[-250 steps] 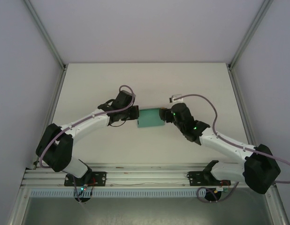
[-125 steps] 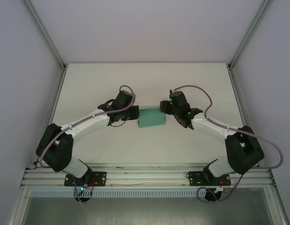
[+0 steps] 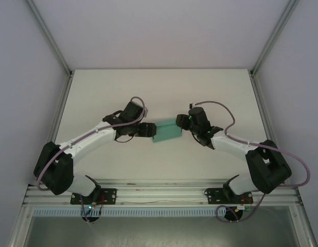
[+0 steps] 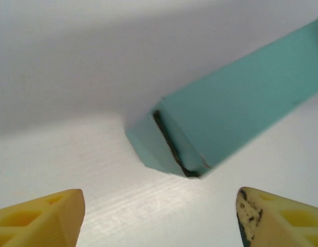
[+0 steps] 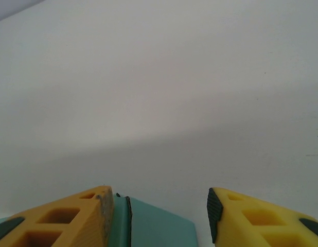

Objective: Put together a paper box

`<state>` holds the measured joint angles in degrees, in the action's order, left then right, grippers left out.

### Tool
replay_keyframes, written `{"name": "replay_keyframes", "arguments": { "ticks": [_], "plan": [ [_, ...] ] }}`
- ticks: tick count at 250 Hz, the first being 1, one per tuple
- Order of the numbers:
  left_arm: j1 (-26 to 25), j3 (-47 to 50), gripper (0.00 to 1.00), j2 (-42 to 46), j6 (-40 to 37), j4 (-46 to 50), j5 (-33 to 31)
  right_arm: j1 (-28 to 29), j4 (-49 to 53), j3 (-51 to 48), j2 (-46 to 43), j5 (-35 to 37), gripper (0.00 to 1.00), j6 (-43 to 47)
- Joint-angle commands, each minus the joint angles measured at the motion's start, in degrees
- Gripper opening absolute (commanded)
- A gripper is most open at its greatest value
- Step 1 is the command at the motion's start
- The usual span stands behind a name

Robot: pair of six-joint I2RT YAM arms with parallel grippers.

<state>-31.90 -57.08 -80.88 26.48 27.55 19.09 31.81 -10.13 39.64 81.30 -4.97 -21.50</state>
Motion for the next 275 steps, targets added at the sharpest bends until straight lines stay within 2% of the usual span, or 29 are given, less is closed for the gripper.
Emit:
{"name": "replay_keyframes", "arguments": {
  "ticks": [1,18,37,71,102,123,145,167,214,231,245,264,275],
  "plan": [
    [-0.3,-0.5,0.88,3.5,-0.7,1.3,2.0,0.0,9.5,-4.7,1.9,0.0,0.50,-0.6],
    [-0.4,-1.3,1.00,3.7,0.8,0.6,0.2,0.0,8.7,-5.4,1.5,0.0,0.50,-0.5],
    [-0.1,-2.7,1.00,2.7,2.7,-0.3,-1.9,0.1,7.9,-6.1,1.3,-0.2,0.50,-0.7],
    [1.2,-4.8,0.99,-1.7,4.7,-3.4,-1.2,0.0,7.4,-6.6,1.1,-0.5,0.50,-0.8],
    [3.1,-3.7,0.85,-5.1,4.8,-5.5,-0.9,0.0,6.8,-7.0,0.8,-0.4,0.50,-0.8],
    [4.2,0.2,0.77,-6.1,6.8,-10.5,3.7,0.0,6.4,-7.3,1.1,0.1,0.50,-1.0],
    [4.3,4.7,0.71,-6.3,8.1,-15.6,5.7,0.0,5.7,-7.7,1.7,-0.1,0.49,-1.4],
    [4.4,8.7,0.55,-7.4,9.8,-19.7,7.8,0.1,4.5,-8.5,2.0,-0.4,0.49,-2.2],
    [4.4,20.0,0.33,-10.0,12.7,-35.1,13.0,0.0,-1.5,-11.7,2.8,-3.0,0.43,-1.8],
    [4.3,22.0,0.20,-11.4,12.9,-38.4,14.2,0.1,-4.9,-13.4,3.2,-4.3,0.39,-1.9],
    [4.2,22.5,0.12,-12.4,12.8,-39.0,14.4,0.0,-8.0,-14.8,3.6,-5.5,0.32,-1.8],
    [3.8,23.0,0.08,-13.0,12.2,-40.3,14.8,0.1,-11.2,-16.3,3.9,-8.4,0.20,-1.5],
    [3.5,22.9,0.06,-13.1,11.9,-40.8,15.3,0.4,-12.3,-16.6,3.9,-9.4,0.16,-1.3]
  ]
}}
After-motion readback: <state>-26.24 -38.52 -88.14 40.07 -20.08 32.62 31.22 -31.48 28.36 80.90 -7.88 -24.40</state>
